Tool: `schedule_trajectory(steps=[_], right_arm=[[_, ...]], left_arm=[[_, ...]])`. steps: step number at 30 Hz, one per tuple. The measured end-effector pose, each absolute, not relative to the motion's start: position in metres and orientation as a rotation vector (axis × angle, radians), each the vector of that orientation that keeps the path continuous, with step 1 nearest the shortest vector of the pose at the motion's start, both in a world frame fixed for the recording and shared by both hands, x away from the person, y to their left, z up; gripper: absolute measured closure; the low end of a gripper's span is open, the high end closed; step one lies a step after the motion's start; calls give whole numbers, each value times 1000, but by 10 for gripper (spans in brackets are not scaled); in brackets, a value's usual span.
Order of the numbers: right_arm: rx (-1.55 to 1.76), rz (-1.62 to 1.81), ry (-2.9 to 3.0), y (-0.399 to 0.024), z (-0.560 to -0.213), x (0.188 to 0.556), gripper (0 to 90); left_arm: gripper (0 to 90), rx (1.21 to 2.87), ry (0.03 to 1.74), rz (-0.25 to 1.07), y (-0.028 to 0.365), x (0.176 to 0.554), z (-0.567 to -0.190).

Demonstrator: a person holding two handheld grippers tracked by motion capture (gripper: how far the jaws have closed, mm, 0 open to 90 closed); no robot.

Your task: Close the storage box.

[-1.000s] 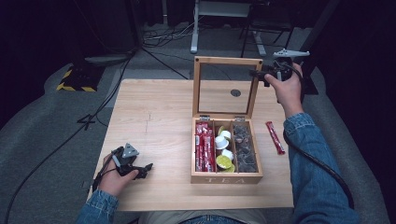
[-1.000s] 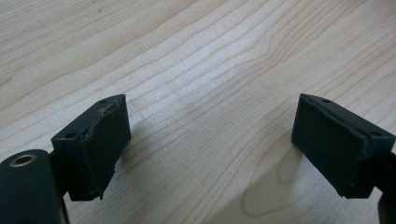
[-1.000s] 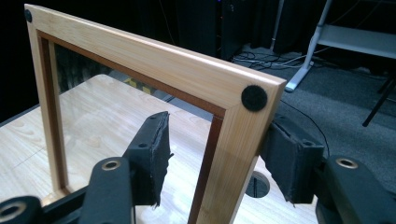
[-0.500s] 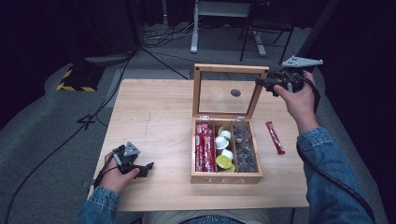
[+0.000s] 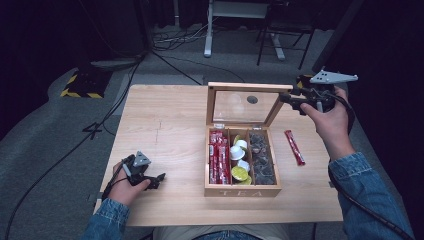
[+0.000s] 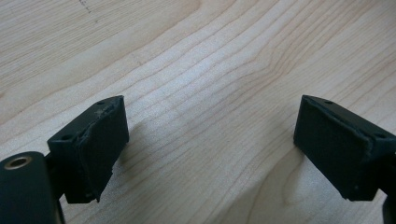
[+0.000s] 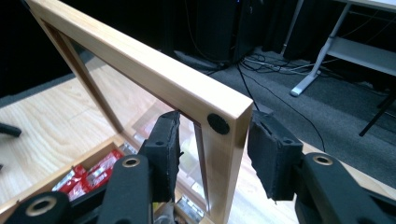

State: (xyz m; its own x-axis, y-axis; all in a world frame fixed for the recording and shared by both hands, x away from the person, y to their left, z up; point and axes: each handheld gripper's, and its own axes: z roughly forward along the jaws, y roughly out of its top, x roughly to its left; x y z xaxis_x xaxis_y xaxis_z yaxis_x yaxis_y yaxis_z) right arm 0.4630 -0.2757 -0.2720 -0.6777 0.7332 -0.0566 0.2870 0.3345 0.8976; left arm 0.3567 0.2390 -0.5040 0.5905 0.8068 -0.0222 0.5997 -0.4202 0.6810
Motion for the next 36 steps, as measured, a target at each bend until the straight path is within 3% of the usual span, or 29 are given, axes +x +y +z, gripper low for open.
schedule_trajectory(steps=[36], right_arm=[[782,1112,2259,-271,-304,374,516]], left_arm=[[106,2166,1109,410,239,357,-504]])
